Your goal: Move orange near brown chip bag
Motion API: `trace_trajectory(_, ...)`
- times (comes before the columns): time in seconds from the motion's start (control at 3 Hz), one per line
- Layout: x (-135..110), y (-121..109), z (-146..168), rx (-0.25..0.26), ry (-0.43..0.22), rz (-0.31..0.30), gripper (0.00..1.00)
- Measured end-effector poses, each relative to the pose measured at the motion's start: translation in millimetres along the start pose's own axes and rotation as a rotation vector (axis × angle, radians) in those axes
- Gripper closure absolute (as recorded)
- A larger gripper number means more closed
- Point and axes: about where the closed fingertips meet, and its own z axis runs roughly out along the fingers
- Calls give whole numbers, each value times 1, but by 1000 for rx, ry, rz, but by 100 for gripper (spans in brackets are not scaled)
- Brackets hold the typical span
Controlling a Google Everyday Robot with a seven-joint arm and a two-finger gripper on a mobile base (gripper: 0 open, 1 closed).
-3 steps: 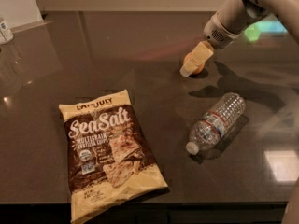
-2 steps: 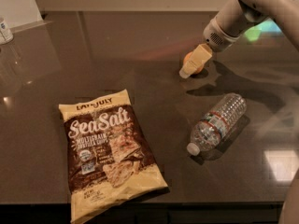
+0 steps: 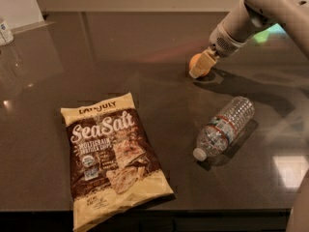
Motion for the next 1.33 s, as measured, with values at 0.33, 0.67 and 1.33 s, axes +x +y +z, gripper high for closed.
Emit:
trace_trajectory(0.33,-1,0,-1,0,-7,-1,63)
trace_trajectory(0.67,-6,10,-11,-18,-26,-23,85)
trace_trajectory(1.33,-22,80,-40,-160,-84,-169,100)
